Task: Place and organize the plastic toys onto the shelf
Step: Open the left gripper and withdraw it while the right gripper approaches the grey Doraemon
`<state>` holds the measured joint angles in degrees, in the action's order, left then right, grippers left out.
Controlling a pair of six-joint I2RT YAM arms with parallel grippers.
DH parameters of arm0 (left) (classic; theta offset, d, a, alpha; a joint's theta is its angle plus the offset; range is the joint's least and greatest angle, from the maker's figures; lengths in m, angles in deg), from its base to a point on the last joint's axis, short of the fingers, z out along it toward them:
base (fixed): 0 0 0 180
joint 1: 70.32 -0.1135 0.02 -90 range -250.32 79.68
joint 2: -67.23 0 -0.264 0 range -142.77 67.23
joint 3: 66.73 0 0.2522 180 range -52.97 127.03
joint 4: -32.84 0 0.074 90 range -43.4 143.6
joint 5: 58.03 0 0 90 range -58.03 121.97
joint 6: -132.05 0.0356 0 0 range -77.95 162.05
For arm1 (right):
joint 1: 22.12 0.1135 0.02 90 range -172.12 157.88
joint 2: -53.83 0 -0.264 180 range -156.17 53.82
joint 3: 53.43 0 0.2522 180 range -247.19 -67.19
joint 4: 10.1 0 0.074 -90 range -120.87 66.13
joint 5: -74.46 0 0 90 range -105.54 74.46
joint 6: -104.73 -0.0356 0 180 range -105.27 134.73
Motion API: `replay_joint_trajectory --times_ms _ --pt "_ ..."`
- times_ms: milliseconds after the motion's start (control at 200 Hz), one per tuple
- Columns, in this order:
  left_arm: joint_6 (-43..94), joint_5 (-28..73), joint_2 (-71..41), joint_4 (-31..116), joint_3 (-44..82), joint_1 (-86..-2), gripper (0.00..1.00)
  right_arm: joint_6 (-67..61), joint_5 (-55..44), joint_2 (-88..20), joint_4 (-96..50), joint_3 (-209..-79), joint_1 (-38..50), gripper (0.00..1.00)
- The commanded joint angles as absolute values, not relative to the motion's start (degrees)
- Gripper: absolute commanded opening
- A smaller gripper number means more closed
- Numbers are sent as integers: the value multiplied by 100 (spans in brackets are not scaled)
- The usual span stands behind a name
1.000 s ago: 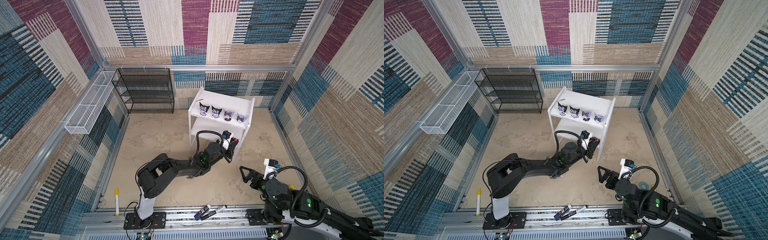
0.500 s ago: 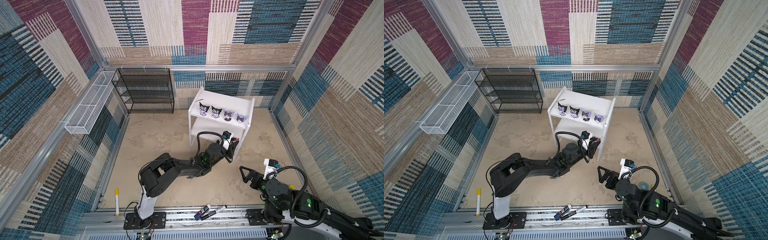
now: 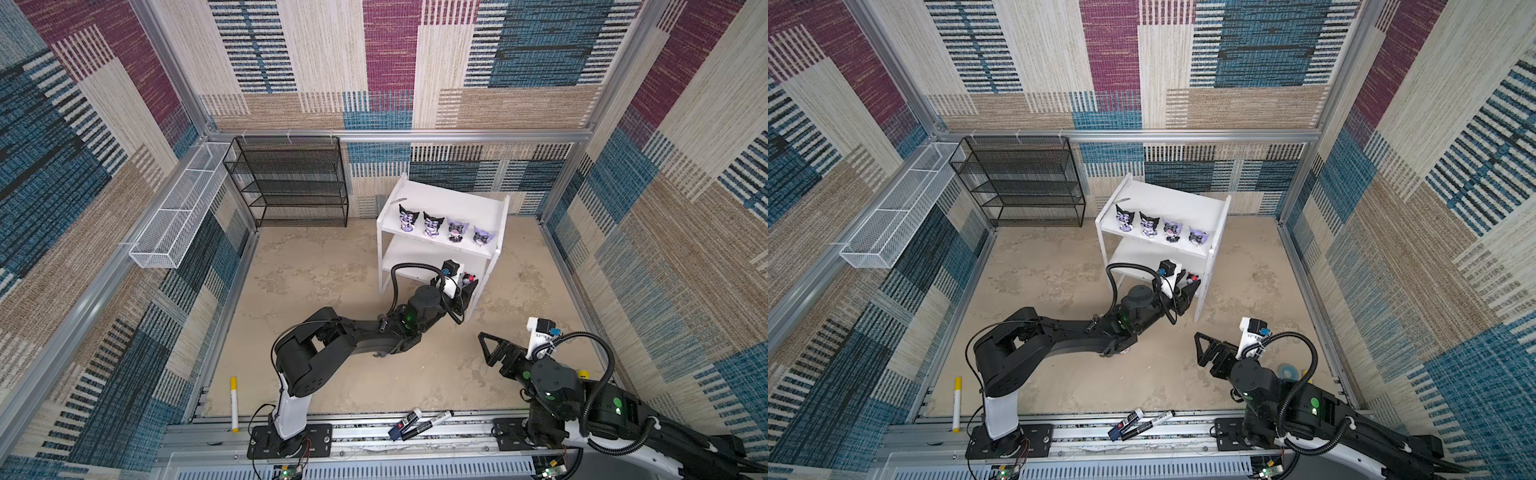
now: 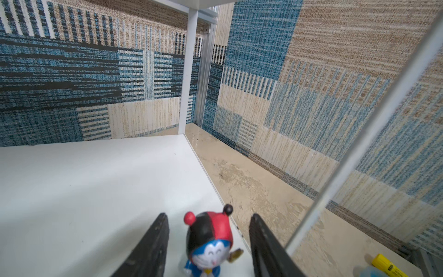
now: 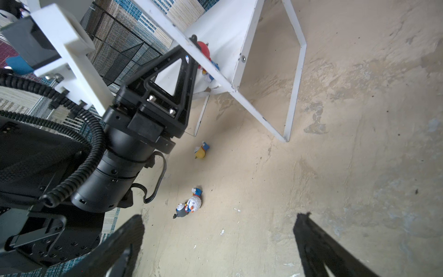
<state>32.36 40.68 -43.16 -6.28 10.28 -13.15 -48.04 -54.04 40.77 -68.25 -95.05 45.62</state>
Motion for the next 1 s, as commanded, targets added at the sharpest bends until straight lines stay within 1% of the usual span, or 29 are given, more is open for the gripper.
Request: replay_joint_trajectory --times_ms 0,145,331,361,441,511,606,626,716,746,791,927,997 --pt "3369 4155 -4156 -780 955 -1317 59 -4729 -5362 4076 -6606 -9494 4565 100" --pt "3492 4175 -3771 -623 731 -1319 73 -4589 -5301 4054 -6497 -9476 4571 100" --pt "3502 4295 -2796 -191 -23 -1318 80 -4163 -5134 4013 -6161 -9435 4559 100" --pt "3477 4313 -2579 -50 -194 -1319 81 -4055 -5086 3987 -6075 -9422 4565 100" --pt "3378 4396 -1955 411 -681 -1319 87 -3761 -4901 3841 -5845 -9396 4566 100" --pt "3259 4508 -1365 901 -1108 -1319 89 -3514 -4655 3571 -5578 -9365 4562 100" --pt "2996 4654 -456 1777 -1697 -1319 91 -3251 -4223 3014 -5018 -9258 4563 100" --pt "2942 4694 -274 1960 -1809 -1318 94 -3212 -4112 2899 -4882 -9224 4559 100" --pt "2673 4816 586 2990 -2131 -1319 96 -3074 -3618 2027 -4265 -9106 4560 100" --pt "2572 4884 856 3315 -2223 -1316 99 -3071 -3479 1741 -4041 -9084 4558 100" --pt "2444 4976 1224 3843 -2330 -1318 99 -3080 -3287 1325 -3731 -9063 4561 99" --pt "2161 5195 2190 5007 -2578 -1326 99 -3045 -2964 287 -2816 -9060 4556 92" --pt "1887 5467 2581 5503 -2705 -1332 99 -3020 -2924 -188 -2477 -9133 4544 86"
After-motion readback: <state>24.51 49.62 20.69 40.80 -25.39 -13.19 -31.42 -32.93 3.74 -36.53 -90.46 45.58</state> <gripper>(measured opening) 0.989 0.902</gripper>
